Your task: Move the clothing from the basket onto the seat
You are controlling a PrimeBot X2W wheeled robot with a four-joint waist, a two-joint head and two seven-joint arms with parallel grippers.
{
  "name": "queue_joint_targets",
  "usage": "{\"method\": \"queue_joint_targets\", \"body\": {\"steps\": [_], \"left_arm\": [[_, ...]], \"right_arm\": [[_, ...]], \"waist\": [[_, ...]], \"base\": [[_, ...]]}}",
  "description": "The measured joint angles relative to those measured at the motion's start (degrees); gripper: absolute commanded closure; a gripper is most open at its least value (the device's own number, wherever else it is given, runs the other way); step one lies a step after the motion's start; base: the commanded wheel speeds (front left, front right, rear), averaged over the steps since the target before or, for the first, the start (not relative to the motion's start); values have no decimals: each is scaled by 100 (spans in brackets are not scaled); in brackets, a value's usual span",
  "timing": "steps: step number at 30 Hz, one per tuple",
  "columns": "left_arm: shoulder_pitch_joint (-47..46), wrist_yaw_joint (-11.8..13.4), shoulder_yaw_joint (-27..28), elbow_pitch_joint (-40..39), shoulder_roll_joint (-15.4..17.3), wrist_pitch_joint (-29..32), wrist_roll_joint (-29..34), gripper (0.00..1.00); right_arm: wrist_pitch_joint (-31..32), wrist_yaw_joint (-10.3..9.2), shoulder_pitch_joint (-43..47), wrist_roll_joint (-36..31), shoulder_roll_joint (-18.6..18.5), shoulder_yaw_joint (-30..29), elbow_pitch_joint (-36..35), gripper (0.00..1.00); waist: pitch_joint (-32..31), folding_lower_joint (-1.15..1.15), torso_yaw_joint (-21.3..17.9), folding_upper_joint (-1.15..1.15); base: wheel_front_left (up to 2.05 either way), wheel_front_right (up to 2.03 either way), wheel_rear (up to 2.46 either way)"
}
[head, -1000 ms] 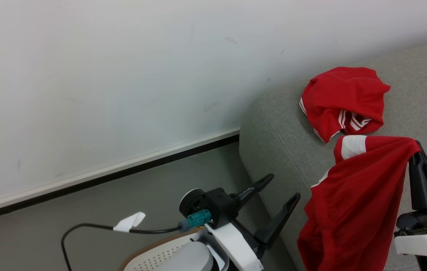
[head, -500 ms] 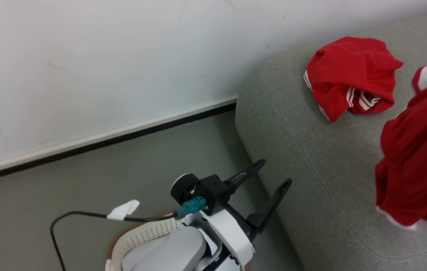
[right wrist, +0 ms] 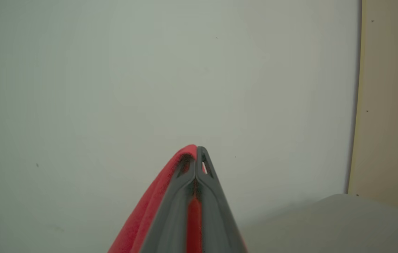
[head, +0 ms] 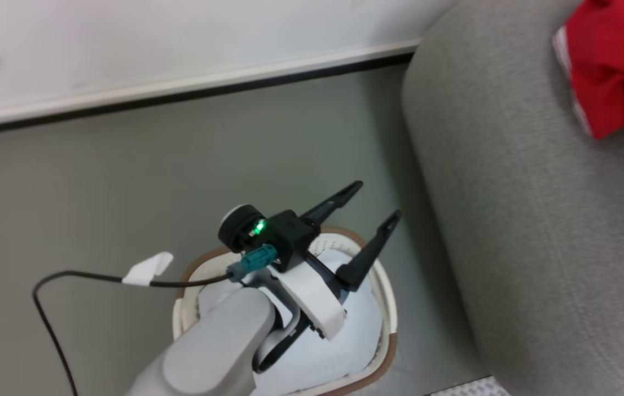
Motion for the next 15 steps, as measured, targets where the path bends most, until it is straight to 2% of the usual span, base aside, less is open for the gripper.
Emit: {"method": "queue_joint_targets", "body": {"steps": [4,8,13,15], "left_arm": [[-41,63,81,-53,79,-3,3,0],[-78,119,129,-90,108,-10,3,0],[-114,166,161,-93,131,-44,2,0],[-118,171,171,-81,136,-51,-4,0]], "right_arm": [[45,0,-244,-174,-234,455,1049,100],[298,0,-492,-272,-281,1060,1983,100],[670,0,-702,-361,-308,1878,2795,100],[1043,0,-718,-310,-288,2178,3108,100]], "waist": [[265,0,286,0],[470,0,496,0],[613,0,635,0],[614,0,644,0]], "base": [[0,0,0],[0,0,0],[0,0,0],[0,0,0]]}}
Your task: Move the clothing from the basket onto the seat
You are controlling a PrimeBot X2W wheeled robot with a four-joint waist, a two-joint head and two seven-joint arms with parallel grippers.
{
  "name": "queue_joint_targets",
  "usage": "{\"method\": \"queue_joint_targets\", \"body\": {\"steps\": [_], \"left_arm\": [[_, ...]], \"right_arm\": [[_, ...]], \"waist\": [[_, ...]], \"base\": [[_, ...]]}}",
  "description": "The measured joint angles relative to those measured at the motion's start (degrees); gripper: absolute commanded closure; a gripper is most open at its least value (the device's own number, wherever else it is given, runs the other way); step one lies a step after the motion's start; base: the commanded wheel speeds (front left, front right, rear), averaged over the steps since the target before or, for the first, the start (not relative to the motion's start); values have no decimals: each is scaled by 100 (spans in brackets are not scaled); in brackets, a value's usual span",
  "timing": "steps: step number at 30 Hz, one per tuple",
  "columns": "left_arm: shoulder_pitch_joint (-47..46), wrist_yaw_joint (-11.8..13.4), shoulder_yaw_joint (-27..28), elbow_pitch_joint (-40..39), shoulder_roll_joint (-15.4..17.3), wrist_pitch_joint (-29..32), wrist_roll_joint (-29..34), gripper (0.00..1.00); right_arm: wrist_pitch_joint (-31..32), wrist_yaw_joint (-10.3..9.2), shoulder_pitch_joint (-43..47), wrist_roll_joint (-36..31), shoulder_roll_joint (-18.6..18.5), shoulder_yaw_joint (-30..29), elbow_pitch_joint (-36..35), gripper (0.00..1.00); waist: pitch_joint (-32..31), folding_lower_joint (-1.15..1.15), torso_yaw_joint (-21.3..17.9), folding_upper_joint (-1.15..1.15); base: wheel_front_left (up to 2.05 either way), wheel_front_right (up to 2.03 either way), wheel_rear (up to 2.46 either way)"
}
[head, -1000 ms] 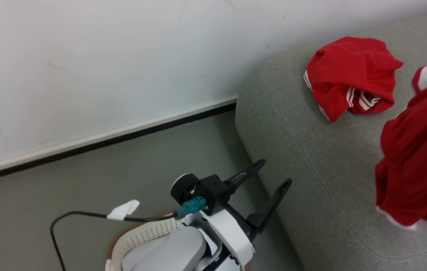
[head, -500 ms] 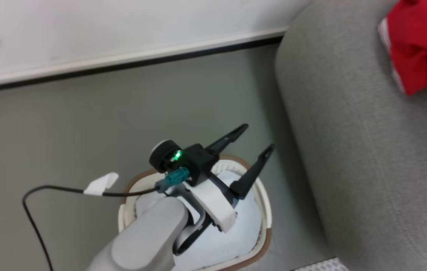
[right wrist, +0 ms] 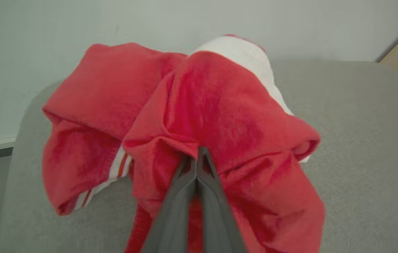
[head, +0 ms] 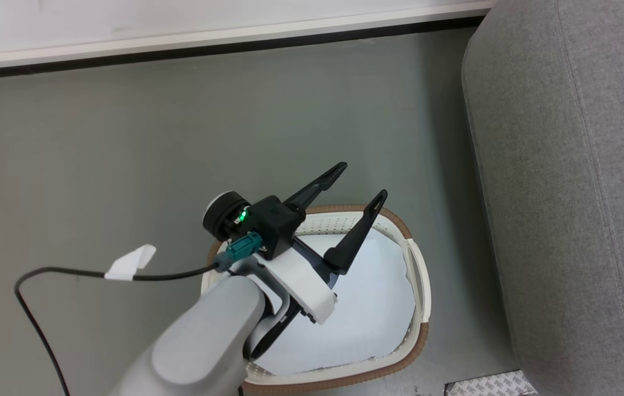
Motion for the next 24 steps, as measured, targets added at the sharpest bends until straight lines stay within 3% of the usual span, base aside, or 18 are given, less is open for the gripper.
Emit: {"method": "queue_joint_targets", "body": {"steps": [1,3,4,5,14,24], "left_arm": [[-1,1,-1,11,-1,-2,-10,0],[2,1,10,47,-3,-8,-25,0],[6,2,18,60,-2,-15,-43,0],[16,3,30,76,-2,-38,-63,0],[378,25,224,231,-32,-109,-242,0],[1151,225,1176,2,16,-137,-471,0]], "right_arm": [[121,0,1,70,23,120,93,100],[265,0,4,243,12,297,174,76],[302,0,5,327,-7,377,189,59],[338,0,14,401,-30,460,202,0],[361,0,151,664,-355,1330,-79,0],[-68,0,303,762,-638,2012,-1397,0]], "waist": [[-13,0,-2,0],[-61,0,-11,0],[-93,0,-18,0],[-132,-1,-27,0],[-821,-1,-131,0],[-2019,-3,-172,0]], "base": [[0,0,0],[0,0,0],[0,0,0],[0,0,0],[0,0,0],[0,0,0]]}}
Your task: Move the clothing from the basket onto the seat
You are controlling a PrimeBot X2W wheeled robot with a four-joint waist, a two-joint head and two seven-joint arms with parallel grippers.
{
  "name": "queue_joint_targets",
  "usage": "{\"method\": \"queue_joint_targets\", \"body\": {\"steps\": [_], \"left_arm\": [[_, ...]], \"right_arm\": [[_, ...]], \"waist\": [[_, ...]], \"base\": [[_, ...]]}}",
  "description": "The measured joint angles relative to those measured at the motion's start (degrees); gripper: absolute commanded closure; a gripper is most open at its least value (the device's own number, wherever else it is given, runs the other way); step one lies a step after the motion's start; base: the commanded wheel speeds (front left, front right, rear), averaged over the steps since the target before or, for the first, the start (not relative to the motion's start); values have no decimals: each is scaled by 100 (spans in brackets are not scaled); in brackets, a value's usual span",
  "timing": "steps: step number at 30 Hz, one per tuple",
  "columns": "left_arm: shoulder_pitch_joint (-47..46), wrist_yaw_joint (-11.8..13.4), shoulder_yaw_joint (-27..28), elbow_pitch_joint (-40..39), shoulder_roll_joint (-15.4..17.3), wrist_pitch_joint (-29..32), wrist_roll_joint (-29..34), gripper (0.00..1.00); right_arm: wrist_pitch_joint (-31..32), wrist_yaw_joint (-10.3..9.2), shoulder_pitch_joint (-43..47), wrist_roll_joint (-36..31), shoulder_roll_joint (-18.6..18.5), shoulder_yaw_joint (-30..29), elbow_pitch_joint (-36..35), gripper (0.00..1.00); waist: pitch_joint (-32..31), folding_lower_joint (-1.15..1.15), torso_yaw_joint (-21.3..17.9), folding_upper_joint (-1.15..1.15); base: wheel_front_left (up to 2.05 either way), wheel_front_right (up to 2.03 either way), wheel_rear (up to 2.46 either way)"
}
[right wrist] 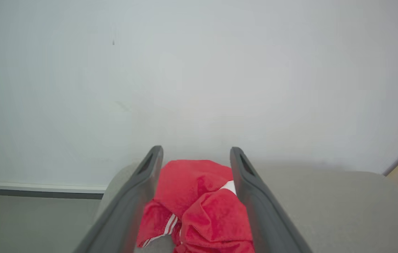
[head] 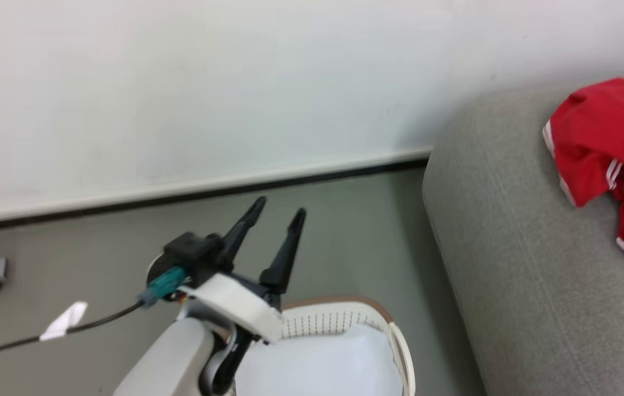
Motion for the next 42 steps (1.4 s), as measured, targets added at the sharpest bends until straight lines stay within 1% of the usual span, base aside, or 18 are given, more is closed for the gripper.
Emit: {"method": "queue_joint_targets", "body": {"steps": [3,5,9,11,15,20,24,28,31,33,37,42], "left_arm": [[287,31,356,-80,26,-1,-89,0],[465,152,669,-130,36,-2,-96,0],[843,289,1172,-236,66,-3,-94,0],[993,335,1436,-316,85,-5,-57,0],[1403,382,1927,-412,133,-5,132,0],[1862,325,2364,-412,65,-5,408,0],[2119,276,2650,-364,-140,-5,649,0],[2393,171,2932,-289,-331,-5,894,0],[2530,74,3053,-253,-475,-5,1154,0],[2580,3,3126,-222,-545,-5,1290,0],[2600,-129,3289,-181,-651,-5,1424,0],[2598,-235,3427,-166,-721,-5,1535,0]], "right_arm": [[-145,0,151,49,-27,20,-417,0],[-339,0,313,89,-3,-69,-673,0],[-766,0,899,110,101,-482,-1125,0],[-865,0,1332,30,276,-767,-1294,0],[-945,0,2249,-315,822,-1352,-1713,0],[-953,0,3318,-944,1828,-1926,-2338,0],[-967,0,4059,-1419,2525,-2281,-2675,0],[-967,0,4492,-1820,3020,-2440,-2905,0],[-968,0,4604,-2129,3193,-2430,-3023,0],[-968,0,4672,-2216,3240,-2372,-3017,0],[-968,0,4665,-2245,3308,-2203,-3050,0],[-968,0,4584,-2245,3350,-2204,-3041,0]], "waist": [[-341,0,32,0],[-545,0,74,0],[-847,-1,229,0],[-929,-1,349,0],[-1068,-1,551,0],[-1206,0,715,0],[-1287,0,803,0],[-1344,0,824,0],[-1364,1,803,0],[-1363,1,803,0],[-1348,1,810,0],[-1333,1,850,0]], "base": [[0,0,0],[0,0,0],[0,0,0],[0,0,0],[0,0,0],[0,0,0],[0,0,0],[0,0,0],[0,0,0],[0,0,0],[0,0,0],[0,0,0]]}}
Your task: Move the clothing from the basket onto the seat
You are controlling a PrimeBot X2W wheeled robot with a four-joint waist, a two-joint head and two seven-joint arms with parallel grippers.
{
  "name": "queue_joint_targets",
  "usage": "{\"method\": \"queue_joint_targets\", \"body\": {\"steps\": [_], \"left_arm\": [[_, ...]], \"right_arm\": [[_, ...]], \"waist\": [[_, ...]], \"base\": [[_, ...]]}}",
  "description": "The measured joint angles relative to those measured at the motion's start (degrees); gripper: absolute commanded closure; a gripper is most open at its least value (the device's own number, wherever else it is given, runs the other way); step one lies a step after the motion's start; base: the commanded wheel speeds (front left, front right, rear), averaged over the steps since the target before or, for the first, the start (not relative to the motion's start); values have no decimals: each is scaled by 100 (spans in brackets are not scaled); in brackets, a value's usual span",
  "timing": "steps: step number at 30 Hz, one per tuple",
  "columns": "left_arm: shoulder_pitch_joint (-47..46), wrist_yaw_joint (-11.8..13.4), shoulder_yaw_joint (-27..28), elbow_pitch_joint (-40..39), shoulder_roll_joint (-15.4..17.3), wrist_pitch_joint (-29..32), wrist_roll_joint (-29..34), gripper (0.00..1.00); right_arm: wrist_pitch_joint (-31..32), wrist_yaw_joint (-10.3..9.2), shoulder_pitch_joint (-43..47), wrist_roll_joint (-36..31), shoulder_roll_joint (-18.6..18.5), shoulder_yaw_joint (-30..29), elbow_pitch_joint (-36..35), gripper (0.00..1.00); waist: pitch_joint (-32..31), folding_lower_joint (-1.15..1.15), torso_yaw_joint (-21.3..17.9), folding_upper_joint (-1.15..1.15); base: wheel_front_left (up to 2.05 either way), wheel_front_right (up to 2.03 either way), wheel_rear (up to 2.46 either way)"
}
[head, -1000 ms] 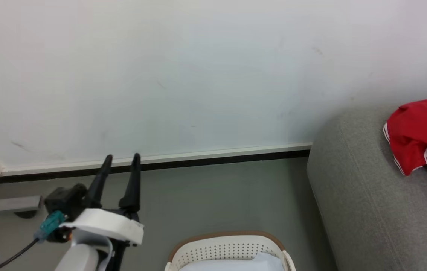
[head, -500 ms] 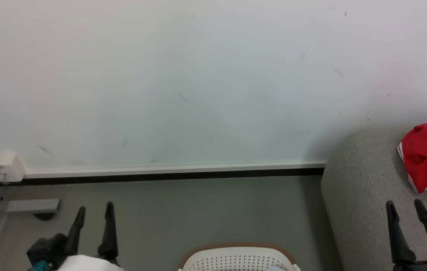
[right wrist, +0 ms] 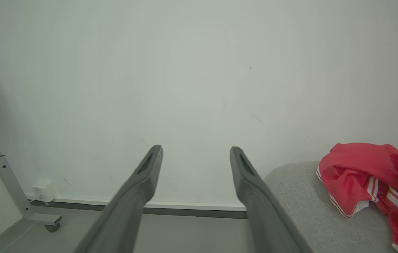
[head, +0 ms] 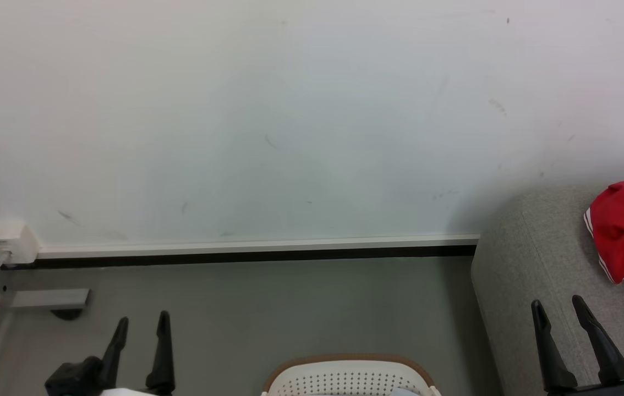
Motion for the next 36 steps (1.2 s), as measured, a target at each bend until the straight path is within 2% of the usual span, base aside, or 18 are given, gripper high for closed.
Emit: {"method": "queue_joint_targets", "body": {"steps": [7,8,14,36], "left_arm": [[-41,-98,81,49,-42,0,134,0],[-35,-99,81,66,-47,0,137,100],[115,-99,110,324,-108,116,4,100],[64,-114,181,91,-107,667,-2198,100]], "right_arm": [[0,0,-23,27,48,-1,33,0],[1,0,-16,27,55,3,45,100],[87,1,150,185,158,23,249,100],[623,0,-31,2074,299,-309,391,100]], "waist": [[38,0,38,0],[45,1,40,0],[53,1,43,0],[115,1,53,0]], "base": [[0,0,0],[0,0,0],[0,0,0],[0,0,0]]}}
